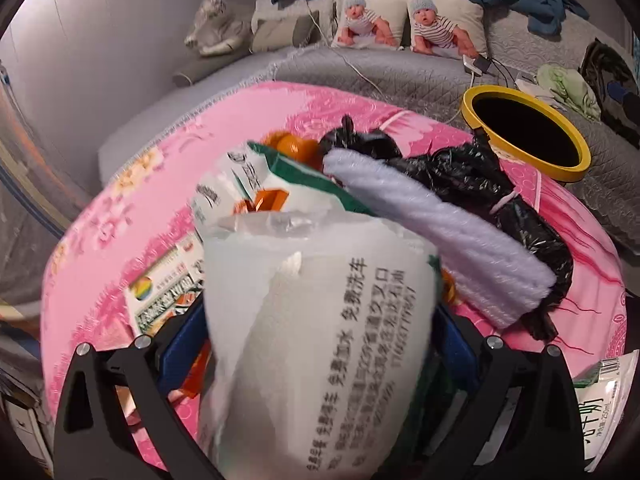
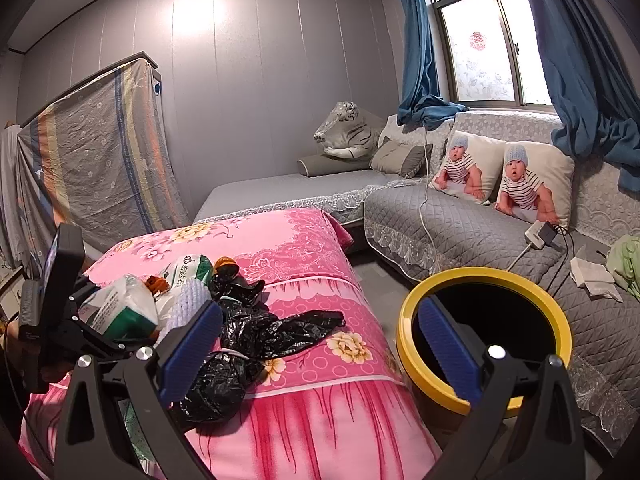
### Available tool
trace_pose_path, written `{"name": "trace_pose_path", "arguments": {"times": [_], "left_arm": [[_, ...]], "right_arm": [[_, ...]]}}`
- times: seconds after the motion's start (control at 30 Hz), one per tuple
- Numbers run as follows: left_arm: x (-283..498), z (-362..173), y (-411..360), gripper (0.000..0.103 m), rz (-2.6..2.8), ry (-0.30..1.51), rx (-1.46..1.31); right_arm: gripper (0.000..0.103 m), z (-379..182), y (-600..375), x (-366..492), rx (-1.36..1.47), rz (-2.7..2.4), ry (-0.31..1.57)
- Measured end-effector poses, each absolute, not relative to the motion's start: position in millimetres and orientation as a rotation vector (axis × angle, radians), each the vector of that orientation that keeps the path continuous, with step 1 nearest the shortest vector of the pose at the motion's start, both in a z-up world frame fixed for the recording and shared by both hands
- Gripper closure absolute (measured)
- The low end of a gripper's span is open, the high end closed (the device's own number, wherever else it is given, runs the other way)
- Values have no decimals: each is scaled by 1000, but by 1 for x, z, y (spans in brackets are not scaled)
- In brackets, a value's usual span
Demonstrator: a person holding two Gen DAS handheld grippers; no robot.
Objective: Collect trash
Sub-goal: 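Grasp the white detergent bag with the left gripper and lift it, then grasp the white foam mesh sleeve with the right gripper while the left holds the bag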
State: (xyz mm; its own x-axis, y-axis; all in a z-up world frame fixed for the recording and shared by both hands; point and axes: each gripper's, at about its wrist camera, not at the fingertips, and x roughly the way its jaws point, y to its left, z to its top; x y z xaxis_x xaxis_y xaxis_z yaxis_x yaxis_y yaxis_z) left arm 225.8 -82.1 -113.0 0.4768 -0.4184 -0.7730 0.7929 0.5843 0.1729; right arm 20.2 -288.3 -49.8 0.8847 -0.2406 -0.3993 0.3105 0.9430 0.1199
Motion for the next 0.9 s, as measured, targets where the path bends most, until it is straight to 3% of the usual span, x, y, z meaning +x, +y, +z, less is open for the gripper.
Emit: {"name": "trace_pose_path", "arguments": {"times": [0.2, 0.37, 0.43, 0.6, 0.9], "left_arm": [[229, -115, -71, 23, -875, 768, 465], [222, -105, -55, 45, -872, 728, 398], [218, -99, -47, 49, -865, 714, 369], [196, -81, -28, 51, -867, 660, 308], [142, -53, 9, 51, -756, 545, 170]], "right_arm": [[8, -54, -292, 27, 194, -301, 411], [8, -56, -290, 31, 193, -281, 424], [8, -54, -288, 31, 181, -266, 421], [8, -45, -295, 33, 186, -154, 436], [8, -64, -298, 67, 272, 157, 721]]}}
